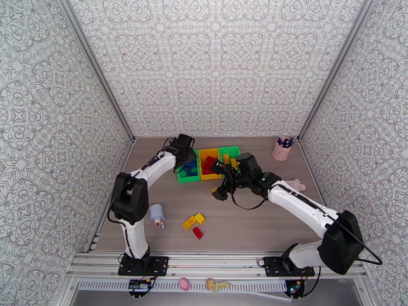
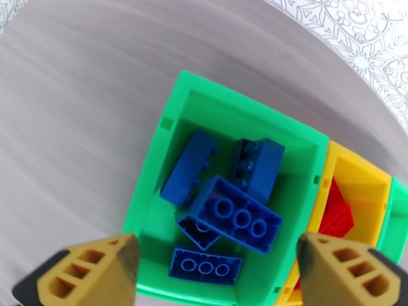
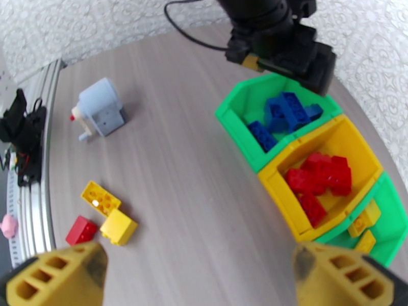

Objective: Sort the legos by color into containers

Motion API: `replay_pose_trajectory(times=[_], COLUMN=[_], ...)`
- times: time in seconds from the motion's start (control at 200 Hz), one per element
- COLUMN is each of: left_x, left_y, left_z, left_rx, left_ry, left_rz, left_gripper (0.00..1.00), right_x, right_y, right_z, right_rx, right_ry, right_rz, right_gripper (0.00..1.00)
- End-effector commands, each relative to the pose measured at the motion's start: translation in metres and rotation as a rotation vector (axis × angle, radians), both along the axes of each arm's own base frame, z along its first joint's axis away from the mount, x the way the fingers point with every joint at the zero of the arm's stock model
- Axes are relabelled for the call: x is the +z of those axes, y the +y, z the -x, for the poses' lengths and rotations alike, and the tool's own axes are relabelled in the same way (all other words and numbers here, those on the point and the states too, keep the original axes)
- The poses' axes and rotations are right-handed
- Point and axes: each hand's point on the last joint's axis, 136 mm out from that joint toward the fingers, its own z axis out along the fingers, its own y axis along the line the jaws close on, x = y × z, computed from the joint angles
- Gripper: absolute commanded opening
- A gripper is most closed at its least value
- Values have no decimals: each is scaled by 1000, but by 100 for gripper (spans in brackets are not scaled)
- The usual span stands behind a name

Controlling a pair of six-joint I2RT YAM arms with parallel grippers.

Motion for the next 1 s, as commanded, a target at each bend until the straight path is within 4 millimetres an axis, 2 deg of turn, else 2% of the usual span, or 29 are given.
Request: replay_pose_trajectory(times=[0.0, 0.145, 0.485, 0.595, 0.79, 0.995], left_x=[30, 41, 37, 33, 31, 28], left_y=[10, 28, 73, 77, 79, 77], left_z=[16, 34, 69, 73, 73, 71], left_rx=[12, 41, 114, 119, 118, 107], left_ry=[-41, -59, -41, -35, -34, -32], left_rz=[35, 86, 108, 112, 118, 122], left_gripper=[93, 100, 100, 100, 100, 100], right_x=[-13, -48, -113, -131, -150, -169], right_y=[10, 20, 34, 39, 52, 66], right_z=[17, 44, 67, 74, 78, 79], right_rx=[148, 370, 629, 691, 729, 746], right_ry=[-60, -159, -200, -207, -188, -157], right_rz=[115, 291, 600, 673, 726, 727], right_gripper=[99, 99, 100, 100, 99, 93])
